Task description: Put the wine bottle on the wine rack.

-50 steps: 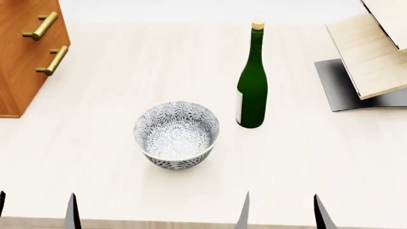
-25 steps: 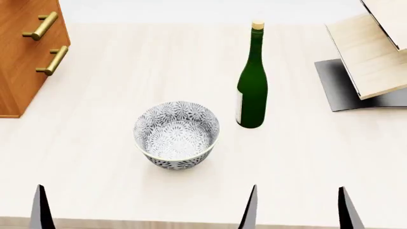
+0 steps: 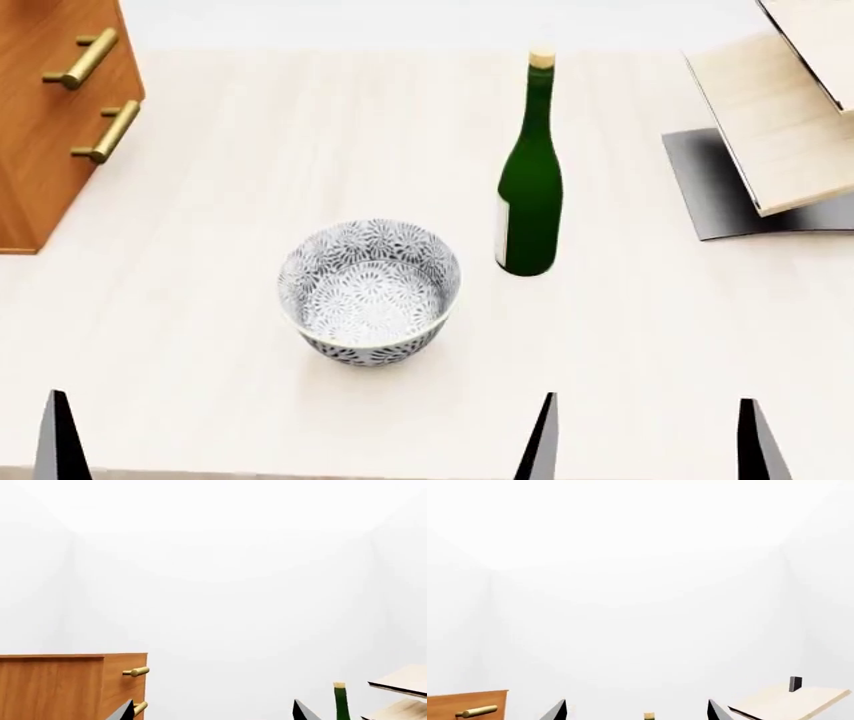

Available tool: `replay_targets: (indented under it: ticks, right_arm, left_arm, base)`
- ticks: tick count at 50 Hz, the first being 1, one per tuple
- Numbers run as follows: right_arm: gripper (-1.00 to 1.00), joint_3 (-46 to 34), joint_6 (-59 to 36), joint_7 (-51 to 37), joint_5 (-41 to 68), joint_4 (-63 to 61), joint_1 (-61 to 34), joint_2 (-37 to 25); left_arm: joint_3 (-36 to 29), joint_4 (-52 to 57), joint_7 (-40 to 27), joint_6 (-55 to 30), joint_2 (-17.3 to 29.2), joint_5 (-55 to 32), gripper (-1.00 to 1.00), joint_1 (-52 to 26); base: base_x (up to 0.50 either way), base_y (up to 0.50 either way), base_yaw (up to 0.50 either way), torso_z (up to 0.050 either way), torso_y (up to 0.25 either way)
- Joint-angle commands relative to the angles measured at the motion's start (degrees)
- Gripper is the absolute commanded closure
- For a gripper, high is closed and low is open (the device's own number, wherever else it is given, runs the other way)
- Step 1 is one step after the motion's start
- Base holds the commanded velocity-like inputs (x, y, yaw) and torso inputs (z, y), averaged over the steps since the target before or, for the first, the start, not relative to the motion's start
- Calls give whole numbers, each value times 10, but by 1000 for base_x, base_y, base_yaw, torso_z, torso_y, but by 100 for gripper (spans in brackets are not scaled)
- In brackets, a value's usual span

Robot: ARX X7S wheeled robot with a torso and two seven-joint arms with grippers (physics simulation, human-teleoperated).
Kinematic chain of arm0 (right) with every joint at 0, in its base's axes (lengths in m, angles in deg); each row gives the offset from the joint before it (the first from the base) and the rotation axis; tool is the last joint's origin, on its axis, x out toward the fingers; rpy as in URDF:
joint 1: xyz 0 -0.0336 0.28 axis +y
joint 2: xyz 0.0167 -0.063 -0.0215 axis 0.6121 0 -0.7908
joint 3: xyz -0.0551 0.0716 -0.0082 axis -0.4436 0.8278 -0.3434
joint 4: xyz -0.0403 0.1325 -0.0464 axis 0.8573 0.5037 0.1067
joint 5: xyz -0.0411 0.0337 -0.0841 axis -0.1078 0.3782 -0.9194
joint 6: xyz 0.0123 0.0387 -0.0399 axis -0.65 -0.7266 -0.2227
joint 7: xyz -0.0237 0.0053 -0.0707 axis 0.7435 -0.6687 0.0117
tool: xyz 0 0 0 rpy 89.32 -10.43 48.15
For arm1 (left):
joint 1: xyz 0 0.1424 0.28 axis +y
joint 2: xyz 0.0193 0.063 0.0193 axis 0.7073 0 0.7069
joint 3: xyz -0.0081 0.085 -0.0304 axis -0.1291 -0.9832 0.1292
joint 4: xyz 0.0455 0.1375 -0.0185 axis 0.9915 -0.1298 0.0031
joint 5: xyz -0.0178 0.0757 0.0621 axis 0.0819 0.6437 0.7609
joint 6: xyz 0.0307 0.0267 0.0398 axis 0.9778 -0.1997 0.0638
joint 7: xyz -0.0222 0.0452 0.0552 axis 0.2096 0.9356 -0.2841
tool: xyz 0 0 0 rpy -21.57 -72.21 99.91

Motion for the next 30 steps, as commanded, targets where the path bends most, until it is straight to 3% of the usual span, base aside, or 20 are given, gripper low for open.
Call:
replay_targets:
  ticks: [1,30]
  right_arm:
    - [-100,-5,-2,-6,4,-1,-1,-7]
    - [-100,-18,-29,-22,9,-2,-6,-21]
  left_arm:
    - [-5,1,-6,3,6,1,-100,-1]
    - [-14,4,-19,3,17,-2,-100,-2]
  base:
    - [164,0,0,0,0]
    - [172,0,0,0,0]
